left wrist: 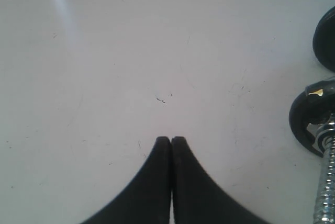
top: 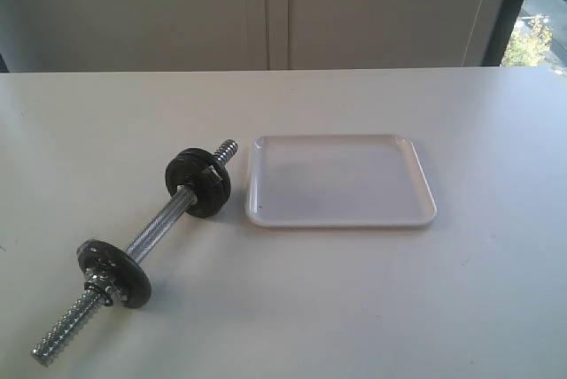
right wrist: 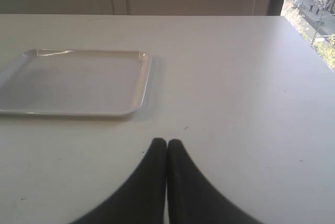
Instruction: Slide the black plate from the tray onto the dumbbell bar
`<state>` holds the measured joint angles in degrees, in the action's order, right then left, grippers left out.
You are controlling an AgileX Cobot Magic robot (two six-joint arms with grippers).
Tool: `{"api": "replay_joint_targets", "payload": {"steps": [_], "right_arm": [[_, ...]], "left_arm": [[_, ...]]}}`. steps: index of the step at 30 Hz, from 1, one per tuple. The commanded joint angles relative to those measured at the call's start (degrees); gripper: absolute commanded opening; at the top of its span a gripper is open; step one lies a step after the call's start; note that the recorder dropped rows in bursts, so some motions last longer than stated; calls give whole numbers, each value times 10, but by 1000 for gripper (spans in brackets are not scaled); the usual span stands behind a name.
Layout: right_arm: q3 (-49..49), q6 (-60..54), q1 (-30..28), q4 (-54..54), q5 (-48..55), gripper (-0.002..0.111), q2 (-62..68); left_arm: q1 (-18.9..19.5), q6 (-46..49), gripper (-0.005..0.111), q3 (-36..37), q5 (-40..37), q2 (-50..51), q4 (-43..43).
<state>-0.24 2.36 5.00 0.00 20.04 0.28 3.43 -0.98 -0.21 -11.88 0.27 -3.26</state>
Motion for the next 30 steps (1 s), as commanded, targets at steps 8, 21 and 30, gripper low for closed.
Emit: {"api": "replay_joint_targets", "payload": {"steps": [8, 21, 30], "right_arm": [[2, -7, -3, 0, 1, 0, -3], [2, 43, -5, -56, -1, 0, -3], [2, 45, -5, -65, -1, 0, -3]], "left_arm": [[-2, -3, 0, 2, 2, -3, -1], [-2, -3, 0, 2, 2, -3, -1], [-2, -3, 0, 2, 2, -3, -1]]}}
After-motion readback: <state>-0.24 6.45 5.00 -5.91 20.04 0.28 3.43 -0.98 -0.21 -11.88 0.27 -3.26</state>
